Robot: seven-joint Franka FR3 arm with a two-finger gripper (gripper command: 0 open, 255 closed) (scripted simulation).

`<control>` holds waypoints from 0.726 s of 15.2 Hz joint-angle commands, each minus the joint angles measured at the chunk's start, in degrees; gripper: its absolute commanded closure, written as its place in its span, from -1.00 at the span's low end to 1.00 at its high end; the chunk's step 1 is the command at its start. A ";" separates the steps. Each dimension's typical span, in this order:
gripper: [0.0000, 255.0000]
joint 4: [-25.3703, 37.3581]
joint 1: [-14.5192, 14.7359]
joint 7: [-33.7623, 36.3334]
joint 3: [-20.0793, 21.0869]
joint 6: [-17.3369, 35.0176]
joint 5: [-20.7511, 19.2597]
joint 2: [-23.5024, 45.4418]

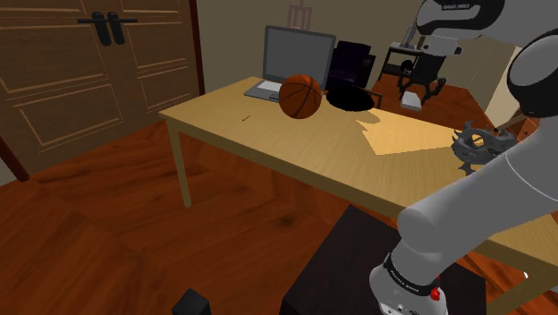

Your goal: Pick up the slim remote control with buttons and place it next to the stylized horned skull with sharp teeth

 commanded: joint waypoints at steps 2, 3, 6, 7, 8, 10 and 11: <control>1.00 -3.17 -1.52 -2.29 -1.31 -0.07 -1.90 -3.69; 1.00 -4.01 -2.07 -3.13 -1.81 -0.25 -2.56 -4.87; 1.00 -6.13 -3.80 -5.84 -3.41 -0.88 -4.52 -8.14; 1.00 -6.70 -4.38 -6.80 -3.98 -1.12 -5.18 -9.13; 1.00 -7.20 -4.96 -7.78 -4.58 -1.37 -5.83 -10.08; 1.00 -8.02 -6.11 -9.82 -5.85 -1.90 -7.14 -11.83; 1.00 -8.33 -6.68 -10.88 -6.52 -2.17 -7.79 -12.63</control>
